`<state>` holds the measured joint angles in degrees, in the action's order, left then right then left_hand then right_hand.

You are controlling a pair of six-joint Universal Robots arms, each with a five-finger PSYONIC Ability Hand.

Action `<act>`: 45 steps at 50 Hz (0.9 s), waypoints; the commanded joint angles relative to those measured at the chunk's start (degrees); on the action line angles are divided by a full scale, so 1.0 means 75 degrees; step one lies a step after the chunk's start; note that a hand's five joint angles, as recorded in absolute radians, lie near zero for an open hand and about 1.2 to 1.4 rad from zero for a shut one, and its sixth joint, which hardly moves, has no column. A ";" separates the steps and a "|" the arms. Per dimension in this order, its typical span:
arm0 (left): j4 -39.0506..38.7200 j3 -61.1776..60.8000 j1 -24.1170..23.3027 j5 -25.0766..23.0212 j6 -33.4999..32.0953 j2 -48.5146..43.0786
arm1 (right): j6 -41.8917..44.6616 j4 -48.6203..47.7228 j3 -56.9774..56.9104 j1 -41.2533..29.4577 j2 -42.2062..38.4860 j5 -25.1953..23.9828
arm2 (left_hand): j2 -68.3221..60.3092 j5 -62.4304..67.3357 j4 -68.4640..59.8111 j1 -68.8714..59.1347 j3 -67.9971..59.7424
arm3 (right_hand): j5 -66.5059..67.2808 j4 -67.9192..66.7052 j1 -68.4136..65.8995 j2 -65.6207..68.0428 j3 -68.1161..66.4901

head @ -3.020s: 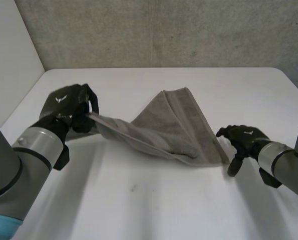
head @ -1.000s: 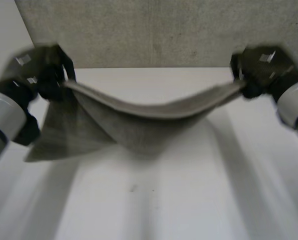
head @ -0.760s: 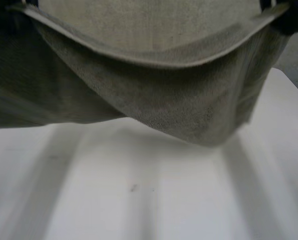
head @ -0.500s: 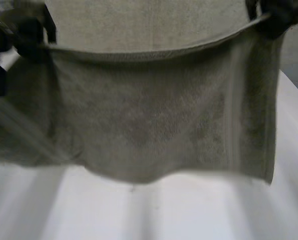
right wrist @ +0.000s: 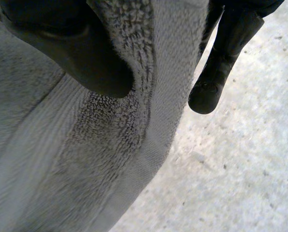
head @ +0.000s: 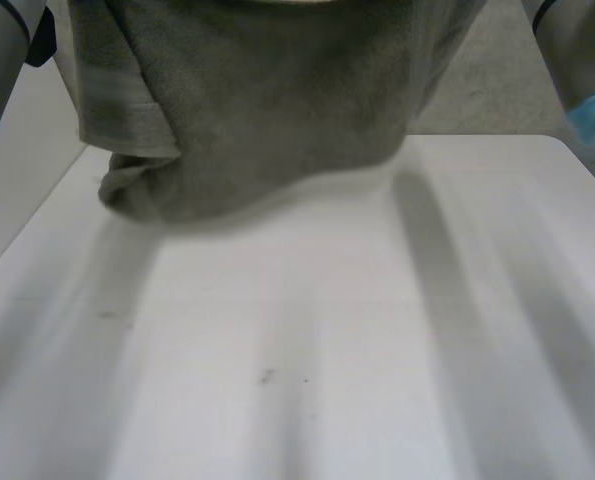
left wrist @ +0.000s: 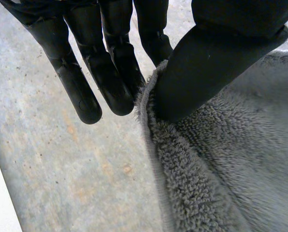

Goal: Fold the towel.

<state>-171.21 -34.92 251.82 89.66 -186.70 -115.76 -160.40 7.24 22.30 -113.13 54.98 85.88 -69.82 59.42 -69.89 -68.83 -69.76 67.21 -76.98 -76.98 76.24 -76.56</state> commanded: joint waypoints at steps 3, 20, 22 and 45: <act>-0.0047 -0.3739 -0.0001 -0.0083 -0.0009 0.1311 | 0.0059 0.1716 0.2411 0.0049 0.0767 -0.0177 | -0.1358 0.1410 -0.1348 -0.1490 -0.1365 | 0.0372 -0.0402 -0.0403 0.0502 -0.0459; -0.2084 -0.8808 -0.0680 -0.0106 -0.0068 0.1268 | 0.0399 0.0035 0.8940 0.1080 0.1458 -0.1431 | -0.1358 0.1410 -0.1348 -0.1490 -0.1365 | 0.0372 -0.0402 -0.0403 0.0502 -0.0459; -0.2319 -0.8867 -0.0704 -0.0106 -0.0068 0.1162 | 0.0387 -0.0351 0.9304 0.1197 0.1517 -0.1454 | -0.1358 0.1410 -0.1348 -0.1490 -0.1365 | 0.0372 -0.0402 -0.0403 0.0502 -0.0459; -0.2824 -0.9020 -0.0810 -0.0106 -0.0021 0.0353 | -0.1780 -0.2570 1.0948 0.2499 0.2326 -0.2485 | 0.4738 -0.4686 0.4748 0.4607 0.4731 | 0.0372 -0.0402 -0.0403 0.0502 -0.0459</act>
<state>-192.15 -102.50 245.87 88.75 -187.00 -111.53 -170.31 -11.61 103.94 -95.25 72.19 69.63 -34.54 24.26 -34.55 -34.54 -34.53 67.21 -76.99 -76.98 76.24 -76.55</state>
